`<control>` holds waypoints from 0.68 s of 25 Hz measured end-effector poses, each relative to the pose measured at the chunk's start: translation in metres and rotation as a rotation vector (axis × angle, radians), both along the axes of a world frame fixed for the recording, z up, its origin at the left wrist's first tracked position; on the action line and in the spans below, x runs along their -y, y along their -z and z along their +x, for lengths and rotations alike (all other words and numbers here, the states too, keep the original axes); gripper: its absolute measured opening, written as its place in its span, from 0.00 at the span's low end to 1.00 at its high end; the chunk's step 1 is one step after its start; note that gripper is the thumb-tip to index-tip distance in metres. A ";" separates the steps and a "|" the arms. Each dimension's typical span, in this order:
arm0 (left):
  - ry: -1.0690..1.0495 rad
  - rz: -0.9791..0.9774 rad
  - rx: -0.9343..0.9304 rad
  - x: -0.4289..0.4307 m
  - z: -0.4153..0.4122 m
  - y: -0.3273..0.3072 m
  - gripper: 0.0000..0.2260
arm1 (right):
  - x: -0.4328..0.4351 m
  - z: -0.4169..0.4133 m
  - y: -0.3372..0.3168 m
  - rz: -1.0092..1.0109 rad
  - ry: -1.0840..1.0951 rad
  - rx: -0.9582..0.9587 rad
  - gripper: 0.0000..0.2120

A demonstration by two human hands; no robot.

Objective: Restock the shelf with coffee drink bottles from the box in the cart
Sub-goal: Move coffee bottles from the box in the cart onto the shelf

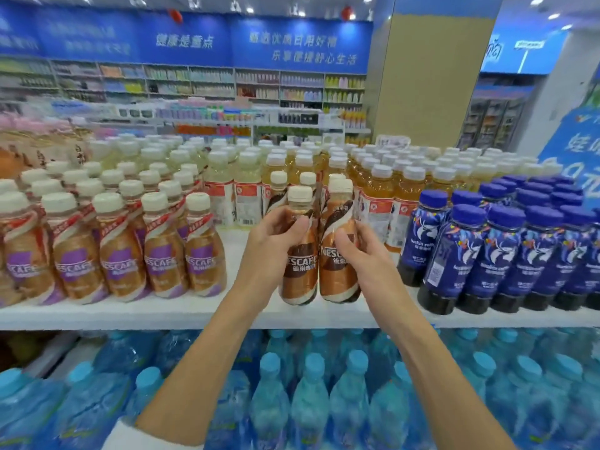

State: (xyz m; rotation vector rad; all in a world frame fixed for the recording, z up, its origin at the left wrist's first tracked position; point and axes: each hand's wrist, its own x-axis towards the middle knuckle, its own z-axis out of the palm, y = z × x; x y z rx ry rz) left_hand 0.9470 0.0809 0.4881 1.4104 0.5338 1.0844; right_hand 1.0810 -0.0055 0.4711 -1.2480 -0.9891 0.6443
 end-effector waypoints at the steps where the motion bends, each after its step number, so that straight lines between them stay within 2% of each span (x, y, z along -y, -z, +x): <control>1: -0.010 0.026 -0.007 -0.004 0.007 0.001 0.07 | -0.007 0.007 0.002 -0.008 -0.010 0.014 0.19; 7: -0.084 0.064 -0.034 -0.022 0.027 0.023 0.10 | -0.030 0.034 0.030 -0.022 -0.067 0.079 0.20; 11: -0.042 0.081 -0.031 -0.026 0.025 0.033 0.13 | -0.032 0.038 0.039 -0.020 -0.098 0.079 0.22; 14: -0.001 0.104 -0.180 -0.026 0.013 0.054 0.21 | -0.022 0.039 0.048 -0.049 -0.109 0.121 0.26; 17: -0.106 0.129 -0.361 -0.026 0.003 0.072 0.28 | -0.012 0.038 0.055 -0.111 0.004 0.233 0.33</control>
